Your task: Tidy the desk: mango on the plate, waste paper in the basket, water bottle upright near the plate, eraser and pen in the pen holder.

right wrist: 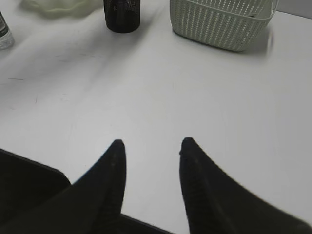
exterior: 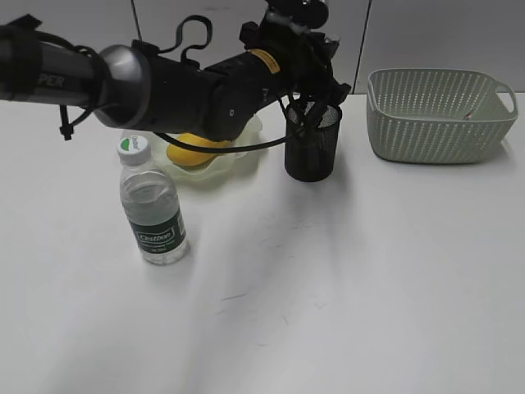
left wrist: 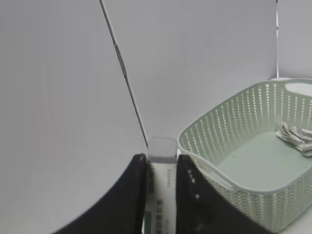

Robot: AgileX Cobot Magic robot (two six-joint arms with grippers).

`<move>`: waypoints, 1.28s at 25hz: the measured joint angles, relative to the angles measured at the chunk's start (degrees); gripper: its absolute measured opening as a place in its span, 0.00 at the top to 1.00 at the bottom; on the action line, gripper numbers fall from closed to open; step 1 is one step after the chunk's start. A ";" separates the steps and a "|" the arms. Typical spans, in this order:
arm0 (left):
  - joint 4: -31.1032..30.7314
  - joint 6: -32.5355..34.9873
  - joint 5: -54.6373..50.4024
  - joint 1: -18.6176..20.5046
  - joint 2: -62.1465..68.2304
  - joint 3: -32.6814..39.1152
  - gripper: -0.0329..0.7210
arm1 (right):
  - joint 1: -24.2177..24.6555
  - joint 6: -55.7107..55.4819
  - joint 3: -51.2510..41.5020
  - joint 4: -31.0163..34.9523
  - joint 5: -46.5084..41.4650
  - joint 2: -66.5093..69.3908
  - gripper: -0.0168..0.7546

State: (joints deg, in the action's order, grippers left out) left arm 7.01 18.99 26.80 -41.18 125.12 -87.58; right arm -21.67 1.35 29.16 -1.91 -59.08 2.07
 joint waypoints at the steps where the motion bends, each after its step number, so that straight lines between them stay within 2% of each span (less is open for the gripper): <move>1: 0.00 -0.55 -0.25 0.00 0.68 -0.51 0.78 | 0.00 0.00 0.00 0.00 0.00 0.00 0.58; 6: 0.00 -2.51 -1.98 0.00 2.16 -0.95 0.76 | 0.00 0.00 0.00 0.00 0.00 0.00 0.58; 11: 0.00 -3.16 -2.49 0.00 2.18 -0.99 0.57 | 0.00 0.00 0.00 0.00 0.00 0.00 0.58; 14: 0.00 -3.21 -4.22 0.00 1.85 -0.99 0.54 | 0.00 0.00 0.00 0.00 0.00 0.00 0.58; 18: 0.08 -3.21 -13.32 0.00 -1.32 -0.99 0.54 | 0.00 0.00 0.00 0.00 0.00 0.00 0.58; 28: 1.04 -3.25 -49.09 0.00 -22.81 -0.58 0.64 | 0.00 0.00 0.00 0.00 0.00 0.00 0.58; 32: 1.04 -3.52 -53.93 -0.11 -35.81 6.72 0.64 | 0.00 -0.16 0.00 -0.06 0.00 0.00 0.58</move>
State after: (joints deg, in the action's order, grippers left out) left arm 8.05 15.47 -27.13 -41.29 89.31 -80.85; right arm -21.67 1.19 29.16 -1.97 -59.08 2.07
